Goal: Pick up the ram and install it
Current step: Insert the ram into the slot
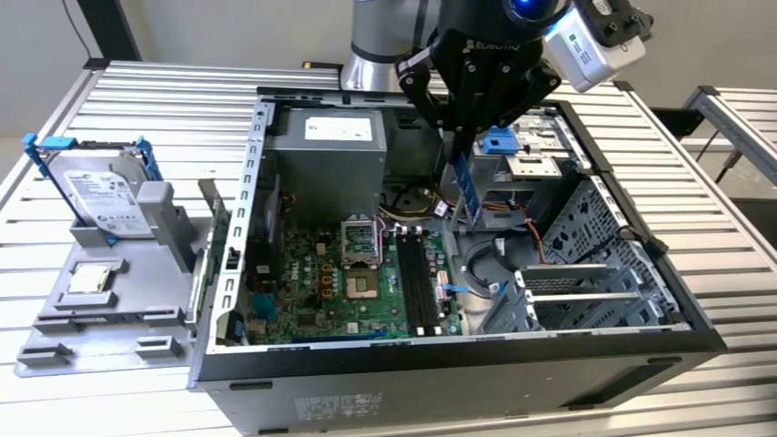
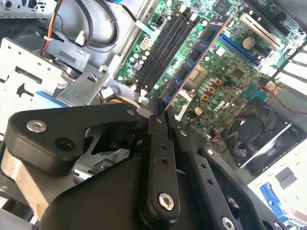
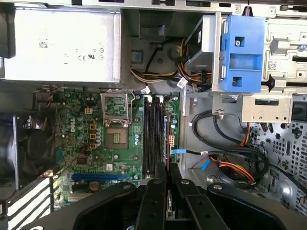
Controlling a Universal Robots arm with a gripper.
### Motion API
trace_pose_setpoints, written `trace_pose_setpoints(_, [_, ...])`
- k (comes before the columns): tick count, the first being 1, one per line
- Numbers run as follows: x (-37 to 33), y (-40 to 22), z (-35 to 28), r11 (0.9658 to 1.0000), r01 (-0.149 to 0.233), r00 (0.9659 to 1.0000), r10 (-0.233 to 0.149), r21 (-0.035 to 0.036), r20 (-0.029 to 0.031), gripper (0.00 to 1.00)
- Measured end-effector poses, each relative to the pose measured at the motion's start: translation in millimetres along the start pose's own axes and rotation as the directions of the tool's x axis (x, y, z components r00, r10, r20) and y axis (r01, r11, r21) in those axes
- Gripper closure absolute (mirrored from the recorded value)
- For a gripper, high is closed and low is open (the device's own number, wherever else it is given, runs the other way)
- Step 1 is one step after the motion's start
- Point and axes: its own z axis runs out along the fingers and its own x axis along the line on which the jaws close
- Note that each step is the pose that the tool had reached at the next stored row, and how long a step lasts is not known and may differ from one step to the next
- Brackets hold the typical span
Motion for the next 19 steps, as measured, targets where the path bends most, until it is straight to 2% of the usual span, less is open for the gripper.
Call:
trace_pose_setpoints(5, [-0.7, 0.0, 0.1, 1.0, -0.001, 1.0, 0.001, 0.0, 0.0001, 1.0])
trace_pose_setpoints(14, [-12.5, 0.0, 2.7, 1.0, -0.001, 1.0, 0.001, 0.0, 0.0, 1.0])
trace_pose_setpoints(19, [-13.4, 0.0, 3.3, 1.0, -0.001, 1.0, 0.001, 0.0, 0.0, 1.0])
